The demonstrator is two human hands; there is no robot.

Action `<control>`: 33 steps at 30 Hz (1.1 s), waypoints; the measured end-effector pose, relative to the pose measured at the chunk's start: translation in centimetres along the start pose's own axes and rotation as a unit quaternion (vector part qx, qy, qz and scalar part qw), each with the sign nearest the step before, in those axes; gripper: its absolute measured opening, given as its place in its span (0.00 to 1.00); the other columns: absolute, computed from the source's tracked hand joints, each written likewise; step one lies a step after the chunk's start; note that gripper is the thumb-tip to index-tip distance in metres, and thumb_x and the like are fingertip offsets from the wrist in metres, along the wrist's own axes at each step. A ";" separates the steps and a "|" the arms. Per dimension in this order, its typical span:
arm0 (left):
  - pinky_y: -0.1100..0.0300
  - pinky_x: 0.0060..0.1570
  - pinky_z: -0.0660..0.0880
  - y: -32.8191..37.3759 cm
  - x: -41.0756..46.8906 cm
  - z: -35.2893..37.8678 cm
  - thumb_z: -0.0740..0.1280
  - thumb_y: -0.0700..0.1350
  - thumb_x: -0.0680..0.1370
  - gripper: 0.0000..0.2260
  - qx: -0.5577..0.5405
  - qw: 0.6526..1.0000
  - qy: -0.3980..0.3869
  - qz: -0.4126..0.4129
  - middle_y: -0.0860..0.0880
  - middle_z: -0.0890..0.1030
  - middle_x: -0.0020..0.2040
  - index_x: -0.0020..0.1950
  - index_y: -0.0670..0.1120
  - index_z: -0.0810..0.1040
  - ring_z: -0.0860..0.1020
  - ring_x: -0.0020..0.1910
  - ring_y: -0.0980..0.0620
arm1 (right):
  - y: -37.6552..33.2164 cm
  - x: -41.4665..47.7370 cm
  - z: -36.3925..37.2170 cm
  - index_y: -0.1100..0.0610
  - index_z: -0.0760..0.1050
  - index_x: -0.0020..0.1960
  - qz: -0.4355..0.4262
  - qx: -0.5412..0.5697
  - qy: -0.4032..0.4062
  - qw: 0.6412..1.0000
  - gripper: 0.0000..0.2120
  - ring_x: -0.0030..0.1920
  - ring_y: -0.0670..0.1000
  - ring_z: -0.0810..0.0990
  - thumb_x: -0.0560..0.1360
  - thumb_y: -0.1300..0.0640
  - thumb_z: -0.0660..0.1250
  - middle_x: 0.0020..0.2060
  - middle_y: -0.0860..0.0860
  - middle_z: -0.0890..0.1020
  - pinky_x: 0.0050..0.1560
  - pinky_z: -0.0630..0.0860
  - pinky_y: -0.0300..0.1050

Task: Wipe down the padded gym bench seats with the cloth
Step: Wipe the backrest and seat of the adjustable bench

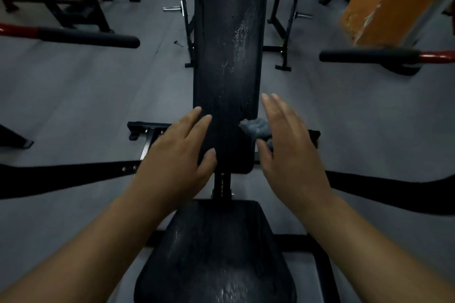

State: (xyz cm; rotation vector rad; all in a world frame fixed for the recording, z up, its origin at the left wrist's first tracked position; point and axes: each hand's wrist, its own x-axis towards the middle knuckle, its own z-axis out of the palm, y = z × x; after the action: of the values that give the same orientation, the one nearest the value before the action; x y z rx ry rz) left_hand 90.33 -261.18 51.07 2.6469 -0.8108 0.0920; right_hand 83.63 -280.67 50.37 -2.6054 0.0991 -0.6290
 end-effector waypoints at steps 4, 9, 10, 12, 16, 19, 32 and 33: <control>0.58 0.73 0.55 -4.5 8.4 1.7 0.58 0.57 0.82 0.29 -0.017 1.000 -0.014 0.005 0.52 0.54 0.81 0.81 0.51 0.56 0.57 0.78 0.53 | 2.1 7.0 4.7 0.51 0.54 0.80 0.015 0.012 -0.005 1.000 0.38 0.78 0.53 0.60 0.77 0.65 0.69 0.78 0.52 0.62 0.73 0.68 0.57; 0.58 0.73 0.58 -8.7 19.9 2.4 0.53 0.59 0.77 0.32 -0.015 0.999 -0.018 0.031 0.53 0.55 0.81 0.80 0.51 0.58 0.58 0.78 0.53 | 4.7 17.0 9.8 0.51 0.55 0.80 0.036 0.020 0.025 0.999 0.37 0.78 0.53 0.61 0.77 0.64 0.68 0.77 0.51 0.63 0.73 0.68 0.56; 0.57 0.73 0.59 -9.3 22.2 2.4 0.53 0.59 0.77 0.32 -0.014 0.999 -0.011 0.037 0.52 0.55 0.81 0.80 0.51 0.58 0.58 0.78 0.53 | 5.2 19.0 10.5 0.51 0.55 0.80 0.036 0.018 0.031 0.999 0.36 0.78 0.53 0.61 0.77 0.64 0.68 0.77 0.51 0.63 0.73 0.68 0.56; 0.54 0.73 0.61 -10.1 27.1 1.9 0.53 0.58 0.77 0.32 -0.010 0.999 0.006 0.046 0.51 0.55 0.81 0.80 0.51 0.59 0.59 0.78 0.51 | 6.2 23.2 11.4 0.51 0.56 0.80 0.027 0.013 0.044 0.999 0.35 0.78 0.53 0.61 0.78 0.63 0.68 0.77 0.52 0.64 0.73 0.67 0.54; 0.52 0.73 0.62 -11.2 35.2 0.5 0.54 0.58 0.76 0.32 0.007 0.997 0.051 0.066 0.50 0.57 0.81 0.80 0.49 0.60 0.59 0.78 0.49 | 7.8 31.6 11.8 0.55 0.57 0.80 -0.006 0.001 0.059 0.998 0.34 0.78 0.54 0.60 0.78 0.65 0.67 0.77 0.55 0.63 0.75 0.64 0.50; 0.52 0.72 0.62 -11.7 39.4 -0.1 0.55 0.58 0.78 0.31 0.019 0.995 0.062 0.071 0.49 0.57 0.81 0.80 0.49 0.60 0.59 0.78 0.49 | 8.6 36.8 12.0 0.57 0.59 0.80 -0.028 -0.014 0.073 0.997 0.34 0.77 0.56 0.62 0.77 0.66 0.67 0.77 0.56 0.64 0.73 0.63 0.47; 0.51 0.74 0.60 -14.7 54.6 -1.2 0.58 0.56 0.81 0.31 0.089 0.988 0.098 0.081 0.48 0.53 0.82 0.81 0.48 0.55 0.55 0.79 0.49 | 11.9 54.4 13.3 0.57 0.60 0.78 -0.114 -0.104 0.077 0.985 0.32 0.76 0.55 0.62 0.77 0.64 0.66 0.75 0.55 0.66 0.74 0.64 0.51; 0.51 0.76 0.58 -15.4 55.4 -0.6 0.58 0.57 0.80 0.33 0.104 0.988 0.086 0.072 0.48 0.51 0.82 0.81 0.47 0.52 0.53 0.80 0.49 | 12.1 55.7 13.6 0.59 0.63 0.77 -0.120 -0.104 0.083 0.984 0.30 0.75 0.56 0.64 0.77 0.64 0.66 0.74 0.56 0.68 0.74 0.65 0.52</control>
State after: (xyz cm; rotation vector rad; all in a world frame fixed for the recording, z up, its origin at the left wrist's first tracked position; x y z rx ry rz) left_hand 145.03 -278.42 55.89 2.7190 -0.9788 0.4608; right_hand 139.95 -295.38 57.34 -2.7855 -0.1058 -0.9672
